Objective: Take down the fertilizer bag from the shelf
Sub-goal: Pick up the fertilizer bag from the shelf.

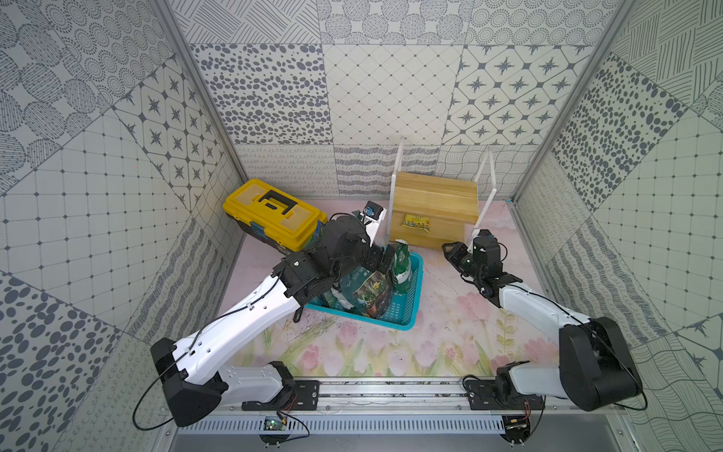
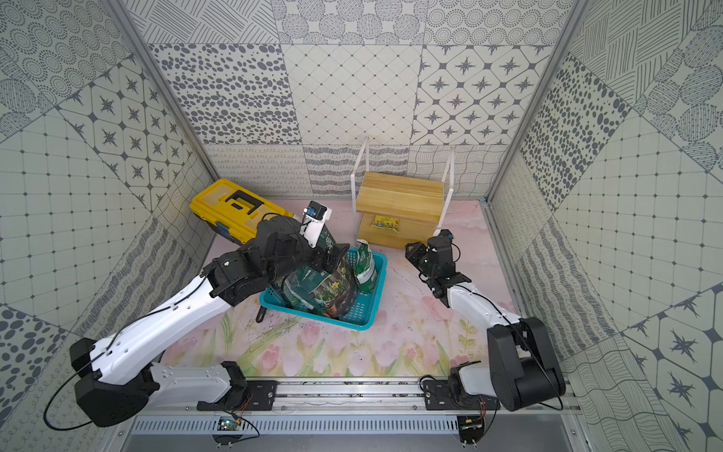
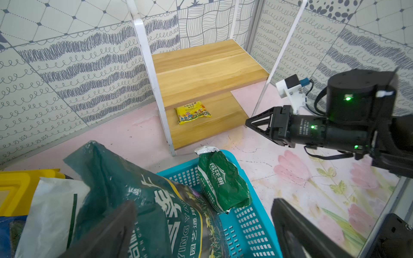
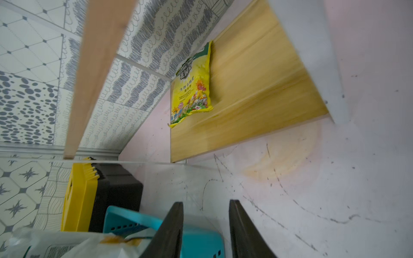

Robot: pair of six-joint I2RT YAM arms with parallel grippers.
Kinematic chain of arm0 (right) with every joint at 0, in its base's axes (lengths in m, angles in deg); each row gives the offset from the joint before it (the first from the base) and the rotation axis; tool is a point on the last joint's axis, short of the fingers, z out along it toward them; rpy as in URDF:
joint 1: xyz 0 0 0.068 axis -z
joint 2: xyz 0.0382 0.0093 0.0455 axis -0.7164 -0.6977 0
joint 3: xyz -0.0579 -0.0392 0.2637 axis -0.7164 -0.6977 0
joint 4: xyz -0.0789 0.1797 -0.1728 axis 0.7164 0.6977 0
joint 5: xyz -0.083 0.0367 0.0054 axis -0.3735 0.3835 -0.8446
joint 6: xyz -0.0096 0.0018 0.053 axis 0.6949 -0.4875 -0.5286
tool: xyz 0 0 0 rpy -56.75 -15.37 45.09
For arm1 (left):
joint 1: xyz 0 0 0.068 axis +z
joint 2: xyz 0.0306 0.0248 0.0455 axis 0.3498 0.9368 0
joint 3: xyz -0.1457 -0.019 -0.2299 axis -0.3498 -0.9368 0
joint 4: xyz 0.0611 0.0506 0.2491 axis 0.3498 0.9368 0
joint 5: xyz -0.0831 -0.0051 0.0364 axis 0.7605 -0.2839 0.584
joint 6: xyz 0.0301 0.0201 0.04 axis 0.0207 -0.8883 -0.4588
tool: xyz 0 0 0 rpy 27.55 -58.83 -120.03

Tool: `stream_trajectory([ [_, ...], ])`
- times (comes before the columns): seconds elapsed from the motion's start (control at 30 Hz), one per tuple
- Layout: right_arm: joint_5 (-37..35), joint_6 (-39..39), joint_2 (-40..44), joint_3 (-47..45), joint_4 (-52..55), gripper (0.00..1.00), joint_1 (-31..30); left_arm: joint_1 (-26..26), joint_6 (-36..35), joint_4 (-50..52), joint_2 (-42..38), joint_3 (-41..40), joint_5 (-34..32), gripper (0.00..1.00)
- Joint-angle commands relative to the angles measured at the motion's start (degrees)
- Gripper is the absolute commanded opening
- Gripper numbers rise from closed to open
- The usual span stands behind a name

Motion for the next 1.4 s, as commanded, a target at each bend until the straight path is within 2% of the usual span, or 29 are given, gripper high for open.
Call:
stream_trajectory([
  [0.0, -4.25, -6.29, -5.94, 2.0, -14.92, 0.38, -1.35, 0.14, 0.71, -1.85, -1.53, -1.32, -1.31, 1.0],
  [0.2, -6.85, -9.26, -16.23, 5.35, -23.59, 0.4, -3.84, 0.14, -0.93, -0.18, -2.52, -2.88, -3.0, 1.0],
  [0.43, -9.15, -12.06, -23.31, 9.4, -26.19, 0.41, -4.74, 0.11, -2.47, -0.63, -4.1, -5.58, -4.23, 1.0],
  [0.8, -10.63, -18.05, -31.8, 13.45, -28.83, 0.47, -5.14, 0.67, -3.3, -1.0, -4.73, -7.0, -4.78, 1.0],
  [0.97, -11.77, -17.93, -33.16, 14.3, -29.12, 0.52, -5.71, 1.02, -2.51, -1.03, -5.07, -7.43, -4.56, 1.0],
  [1.17, -13.37, -20.94, -38.03, 16.21, -34.35, 0.53, -5.72, 1.21, -2.38, -1.25, -5.74, -7.53, -4.46, 1.0],
  [1.37, -13.46, -21.9, -41.31, 19.98, -33.1, 0.54, -5.72, 1.28, -2.46, -0.77, -6.12, -7.35, -4.76, 1.0],
])
